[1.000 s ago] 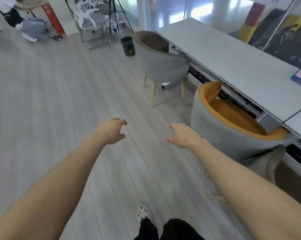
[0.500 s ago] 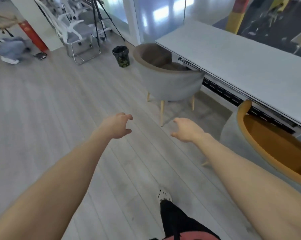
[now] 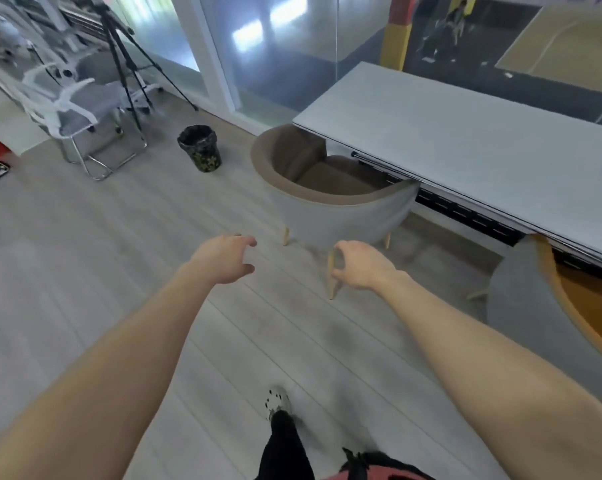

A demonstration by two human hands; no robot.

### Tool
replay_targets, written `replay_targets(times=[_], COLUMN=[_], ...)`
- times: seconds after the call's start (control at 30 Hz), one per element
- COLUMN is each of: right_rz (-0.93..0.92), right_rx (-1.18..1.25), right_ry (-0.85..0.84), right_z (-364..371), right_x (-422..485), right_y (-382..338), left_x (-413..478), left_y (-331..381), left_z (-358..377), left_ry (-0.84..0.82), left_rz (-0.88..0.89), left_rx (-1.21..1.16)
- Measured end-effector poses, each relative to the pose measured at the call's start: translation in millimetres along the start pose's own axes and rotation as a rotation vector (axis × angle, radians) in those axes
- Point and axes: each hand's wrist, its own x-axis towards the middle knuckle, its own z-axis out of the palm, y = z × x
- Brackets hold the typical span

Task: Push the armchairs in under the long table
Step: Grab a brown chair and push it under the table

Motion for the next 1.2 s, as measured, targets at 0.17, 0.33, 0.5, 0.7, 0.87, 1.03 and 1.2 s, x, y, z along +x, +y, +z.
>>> replay_targets(times=[0.17,0.33,0.5,0.7,0.87,1.03,1.2], right_rz=[0.106,0.221,0.289,0.364,0.450,0.538,0.647], right_rx=[0.032,0.084,0.141,0.102,0.117,0.079,0.000], right_ry=[-0.012,-0.001,0.057,0.055,0.010,0.004,0.073], right_z=[2,-8,-20,-21,1,32,41], right_x=[68,131,206,286,315,320,325], right_y=[-46,-70,-75,-72,-60,-60,-78], left_x=[79,156,248,346,407,456,505], left_y=[-68,-105,-135,-159,-151,-141,-147], left_z=[-32,-66,-98,-115,-106,-83,-61], left_ry=[-0.026,-0.052,-0.029,-0.099,-0.142,-0.128,-0.159], left_rz=[0.113,0.201,0.260,0.322,0.490,0.715,0.900], left_rx=[0.036,0.072,0.140,0.244,0.334,0.426,0.508])
